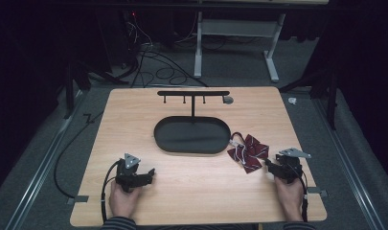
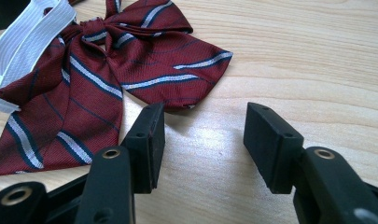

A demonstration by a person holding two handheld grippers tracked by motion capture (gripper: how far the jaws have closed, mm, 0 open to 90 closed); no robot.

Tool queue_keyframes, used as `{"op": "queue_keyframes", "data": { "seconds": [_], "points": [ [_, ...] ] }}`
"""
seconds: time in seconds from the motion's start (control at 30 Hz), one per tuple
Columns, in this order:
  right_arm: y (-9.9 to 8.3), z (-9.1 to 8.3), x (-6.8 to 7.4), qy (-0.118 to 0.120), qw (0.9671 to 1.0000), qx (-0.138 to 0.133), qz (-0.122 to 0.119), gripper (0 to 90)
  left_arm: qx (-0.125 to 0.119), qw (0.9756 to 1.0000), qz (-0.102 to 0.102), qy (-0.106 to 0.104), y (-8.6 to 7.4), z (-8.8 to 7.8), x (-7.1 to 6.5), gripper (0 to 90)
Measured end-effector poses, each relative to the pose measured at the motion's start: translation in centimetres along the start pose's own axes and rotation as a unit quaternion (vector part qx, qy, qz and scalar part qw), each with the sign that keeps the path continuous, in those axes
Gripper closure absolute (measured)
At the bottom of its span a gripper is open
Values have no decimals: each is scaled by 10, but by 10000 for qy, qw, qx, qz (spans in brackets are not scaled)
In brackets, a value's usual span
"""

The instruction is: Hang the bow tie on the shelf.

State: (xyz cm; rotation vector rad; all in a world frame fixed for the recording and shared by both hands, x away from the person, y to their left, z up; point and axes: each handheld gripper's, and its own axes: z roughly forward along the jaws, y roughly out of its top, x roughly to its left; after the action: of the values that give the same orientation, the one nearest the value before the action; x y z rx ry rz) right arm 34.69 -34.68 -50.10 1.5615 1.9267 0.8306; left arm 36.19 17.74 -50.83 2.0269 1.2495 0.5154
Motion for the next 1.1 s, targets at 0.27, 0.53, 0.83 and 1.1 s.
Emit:
{"op": "queue_keyframes", "data": {
  "seconds": [0.27, 0.53, 0.83, 1.1],
  "points": [
    [0, 0, 0, -4, 10000, 8, 3, 502, 0, 10000, 2, -2, 0, 0, 0, 168],
    [0, 0, 0, 2, 10000, -9, 5, 502, 5, 10000, 9, 1, 0, 0, 0, 168],
    [-2, -6, -1, -11, 9999, -102, 96, 516, 8, 10000, 11, -1, 0, 0, 0, 168],
    [-1, -14, 0, 111, 9995, -244, 135, 527, 7, 10000, 11, -1, 0, 0, 0, 168]
  ]
}}
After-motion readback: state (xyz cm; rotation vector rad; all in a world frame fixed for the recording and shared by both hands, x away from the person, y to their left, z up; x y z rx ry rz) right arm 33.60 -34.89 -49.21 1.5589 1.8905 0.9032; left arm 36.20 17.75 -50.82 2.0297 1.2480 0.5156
